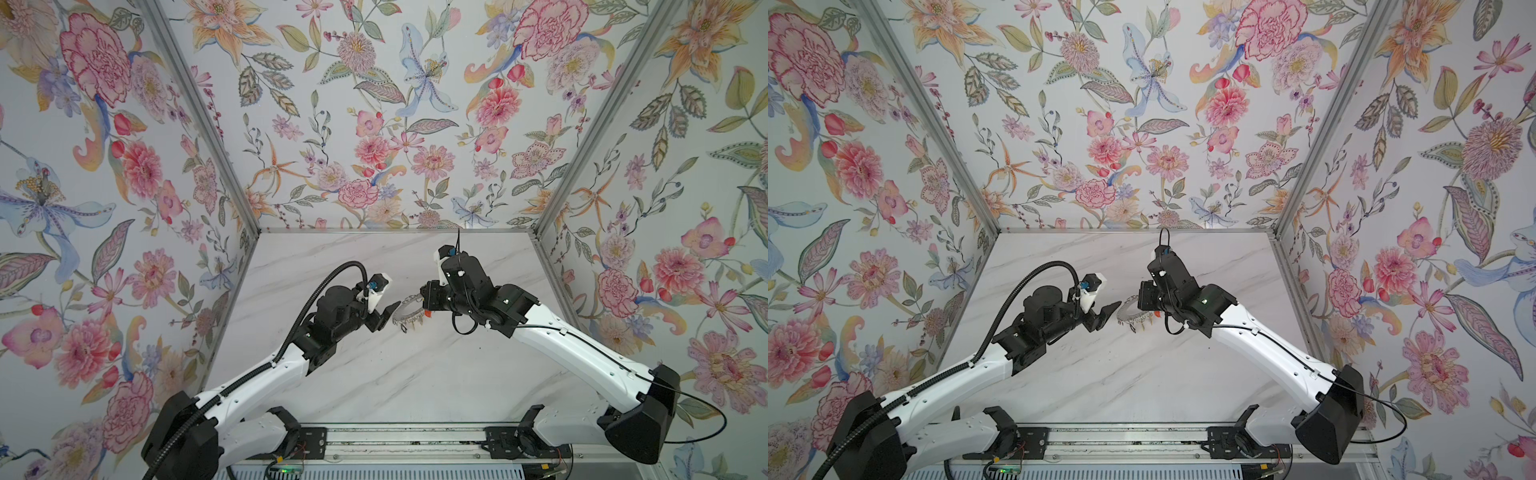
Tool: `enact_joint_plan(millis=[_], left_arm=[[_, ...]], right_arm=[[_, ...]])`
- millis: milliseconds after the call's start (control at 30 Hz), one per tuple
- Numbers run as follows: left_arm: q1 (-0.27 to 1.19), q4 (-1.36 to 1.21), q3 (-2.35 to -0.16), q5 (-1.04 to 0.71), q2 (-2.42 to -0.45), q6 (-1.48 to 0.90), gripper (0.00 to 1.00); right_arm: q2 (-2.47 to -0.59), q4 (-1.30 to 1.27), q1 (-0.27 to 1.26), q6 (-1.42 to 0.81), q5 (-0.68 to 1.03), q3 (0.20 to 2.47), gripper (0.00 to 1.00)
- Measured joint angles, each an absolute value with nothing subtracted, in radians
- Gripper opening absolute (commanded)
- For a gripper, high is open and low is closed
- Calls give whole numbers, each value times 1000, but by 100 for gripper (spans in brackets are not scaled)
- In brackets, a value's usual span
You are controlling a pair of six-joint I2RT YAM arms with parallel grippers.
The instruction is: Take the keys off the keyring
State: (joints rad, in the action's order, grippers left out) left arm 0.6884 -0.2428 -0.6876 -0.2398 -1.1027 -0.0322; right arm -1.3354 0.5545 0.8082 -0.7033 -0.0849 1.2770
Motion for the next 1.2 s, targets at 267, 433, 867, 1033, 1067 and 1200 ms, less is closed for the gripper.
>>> enact_joint_plan(millis=[267,433,867,1033,1067,1200], left_arm=[[752,-279,-637,-327,-997,-62,63],[785,-290,-588,-393,-953,-89,57],[978,-409,-511,-435,-987,-185,55],[1008,-504,-511,-414,-1100,-219,57],[1008,-527,-511,-404,-1122,-228,57],[1016,-611,-511,-366,-1174,-263,60]], right_arm=[[-1386,659,836,-928,-122,1324,0],[-1415,707,850,-1023,-170,1367,0],[-1457,738,872,-1135,-278,1455,0],[-1473,747,889,-1164,-316,1460,0],[-1474,749,892,-1169,-324,1465,0],[-1475,745,904,-1190,-362,1481,0]])
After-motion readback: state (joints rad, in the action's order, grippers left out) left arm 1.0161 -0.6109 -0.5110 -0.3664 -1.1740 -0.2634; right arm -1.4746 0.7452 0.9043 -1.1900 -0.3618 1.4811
